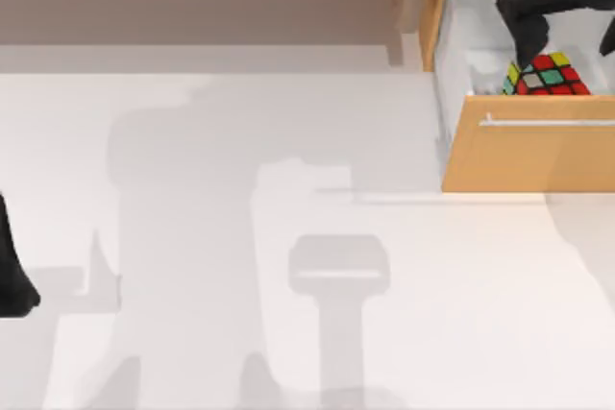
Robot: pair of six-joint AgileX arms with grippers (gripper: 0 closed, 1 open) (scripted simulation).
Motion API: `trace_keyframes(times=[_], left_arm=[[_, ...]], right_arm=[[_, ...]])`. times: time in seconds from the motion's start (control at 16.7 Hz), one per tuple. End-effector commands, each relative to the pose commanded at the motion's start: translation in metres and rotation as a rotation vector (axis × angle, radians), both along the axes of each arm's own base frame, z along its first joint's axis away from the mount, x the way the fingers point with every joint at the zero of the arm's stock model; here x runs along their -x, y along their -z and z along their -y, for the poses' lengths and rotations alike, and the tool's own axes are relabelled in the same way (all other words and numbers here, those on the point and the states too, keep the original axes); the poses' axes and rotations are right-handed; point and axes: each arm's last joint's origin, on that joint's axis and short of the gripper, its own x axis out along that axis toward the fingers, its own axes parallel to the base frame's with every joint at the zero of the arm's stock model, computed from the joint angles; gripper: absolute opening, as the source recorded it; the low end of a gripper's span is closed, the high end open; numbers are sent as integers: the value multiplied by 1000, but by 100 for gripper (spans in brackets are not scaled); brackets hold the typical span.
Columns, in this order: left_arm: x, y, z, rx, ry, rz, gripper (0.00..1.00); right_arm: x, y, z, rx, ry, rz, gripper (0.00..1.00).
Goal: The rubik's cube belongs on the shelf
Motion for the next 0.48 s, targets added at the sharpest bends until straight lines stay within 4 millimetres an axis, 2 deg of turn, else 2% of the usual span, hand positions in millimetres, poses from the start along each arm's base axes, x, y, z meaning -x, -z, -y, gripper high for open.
trace_keyframes(times=[0.18, 0.48], left_arm=[[0, 0, 0, 0, 0, 0, 100], [0, 0, 0, 0, 0, 0, 100]], right_arm=[[1, 10, 0, 1, 4, -1, 100], [-5, 45, -1, 1, 1, -4, 100]])
